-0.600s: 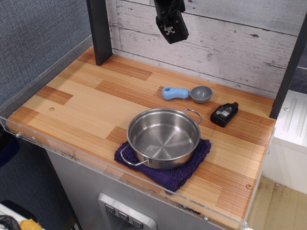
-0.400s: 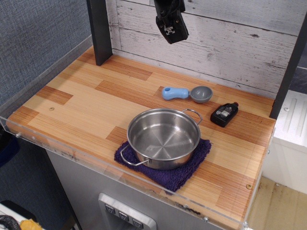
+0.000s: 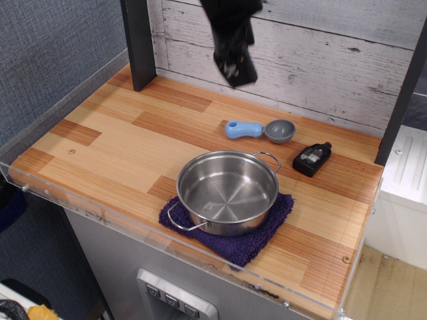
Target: Pick up the pot and place it on the left of the blue spoon
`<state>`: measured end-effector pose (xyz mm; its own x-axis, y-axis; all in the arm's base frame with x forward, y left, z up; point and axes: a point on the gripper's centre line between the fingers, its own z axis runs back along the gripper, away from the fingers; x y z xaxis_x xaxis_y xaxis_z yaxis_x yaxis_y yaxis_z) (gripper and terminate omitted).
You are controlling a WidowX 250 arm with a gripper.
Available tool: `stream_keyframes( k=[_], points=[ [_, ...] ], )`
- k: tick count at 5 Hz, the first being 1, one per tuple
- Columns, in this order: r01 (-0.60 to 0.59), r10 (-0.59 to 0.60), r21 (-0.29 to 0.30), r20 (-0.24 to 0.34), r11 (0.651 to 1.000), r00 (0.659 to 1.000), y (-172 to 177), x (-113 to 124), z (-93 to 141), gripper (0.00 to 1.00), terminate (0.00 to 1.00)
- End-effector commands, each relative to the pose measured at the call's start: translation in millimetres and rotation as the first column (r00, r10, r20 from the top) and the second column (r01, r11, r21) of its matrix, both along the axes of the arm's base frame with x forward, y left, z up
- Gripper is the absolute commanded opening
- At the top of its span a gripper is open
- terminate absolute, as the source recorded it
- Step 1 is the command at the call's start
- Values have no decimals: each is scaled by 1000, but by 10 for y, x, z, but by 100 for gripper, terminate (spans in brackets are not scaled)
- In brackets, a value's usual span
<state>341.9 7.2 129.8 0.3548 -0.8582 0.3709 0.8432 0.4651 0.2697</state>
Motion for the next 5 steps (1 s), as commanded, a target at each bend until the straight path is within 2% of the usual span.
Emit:
stream_keyframes(
  k=[1,2,3,5],
  points=[
    [-12,12,4,36,1000,999,-1,-331,-6,100,0],
    [-30,30,42,-3,999,1000,39,-505,-201,100,0],
    [-49,51,55,-40,997,998,56,-576,-369,100,0],
    [-121,122,20,-68,992,990,48,-626,-618,100,0]
  ],
)
